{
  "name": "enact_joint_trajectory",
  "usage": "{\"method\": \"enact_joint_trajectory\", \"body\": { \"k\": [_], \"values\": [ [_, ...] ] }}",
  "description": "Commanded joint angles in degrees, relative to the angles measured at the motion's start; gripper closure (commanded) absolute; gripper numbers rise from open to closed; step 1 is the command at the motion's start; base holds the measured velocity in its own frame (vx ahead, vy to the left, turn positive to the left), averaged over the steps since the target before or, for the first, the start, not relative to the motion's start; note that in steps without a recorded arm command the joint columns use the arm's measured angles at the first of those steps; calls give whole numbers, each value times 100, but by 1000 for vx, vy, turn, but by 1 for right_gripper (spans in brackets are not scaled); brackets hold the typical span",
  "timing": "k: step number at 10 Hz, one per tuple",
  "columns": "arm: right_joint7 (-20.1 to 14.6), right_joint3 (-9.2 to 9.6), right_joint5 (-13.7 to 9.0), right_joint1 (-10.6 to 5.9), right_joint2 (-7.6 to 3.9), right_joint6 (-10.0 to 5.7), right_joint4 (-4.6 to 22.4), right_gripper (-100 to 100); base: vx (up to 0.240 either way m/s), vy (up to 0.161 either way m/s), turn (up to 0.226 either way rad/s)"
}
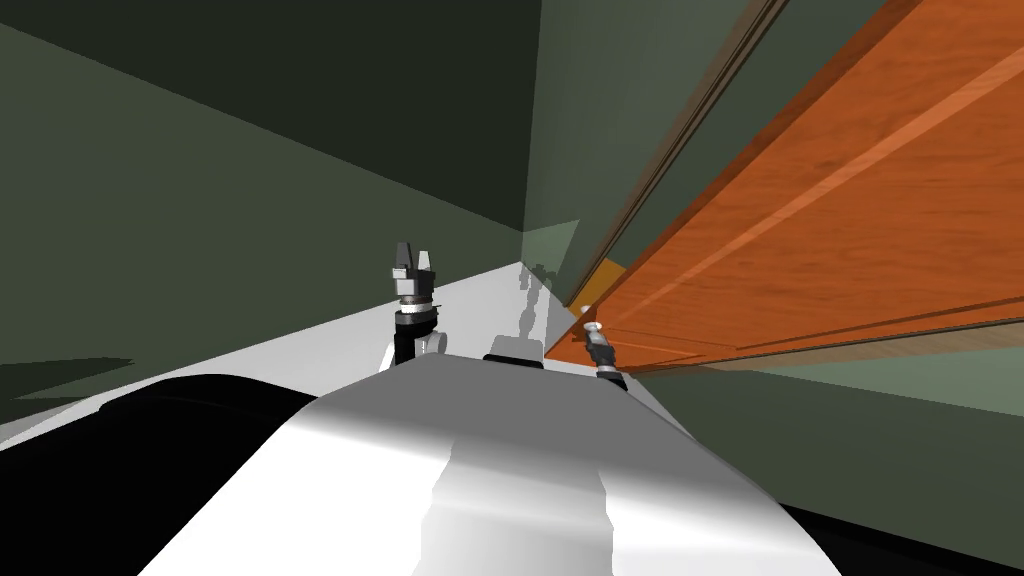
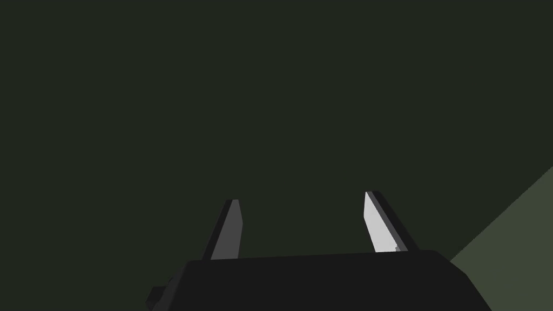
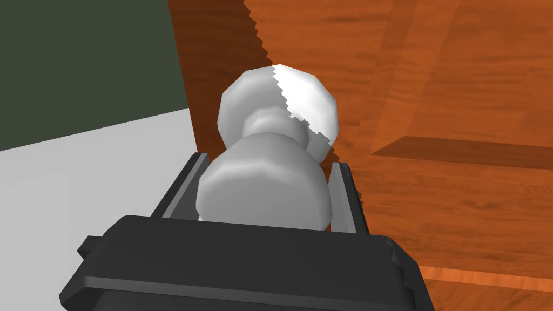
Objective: Pull the door open
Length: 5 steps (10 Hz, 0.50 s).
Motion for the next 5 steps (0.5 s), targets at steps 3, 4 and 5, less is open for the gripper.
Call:
{"method": "enact_joint_trajectory", "body": {
  "k": [3,4,5],
  "values": [
    [-202,135,100,135,-146,-301,49,100,-204,-68,141],
    [-250,165,123,160,-182,-375,72,100,-205,-68,101],
    [-291,190,142,181,-213,-437,92,100,-171,-56,107]
  ]
}}
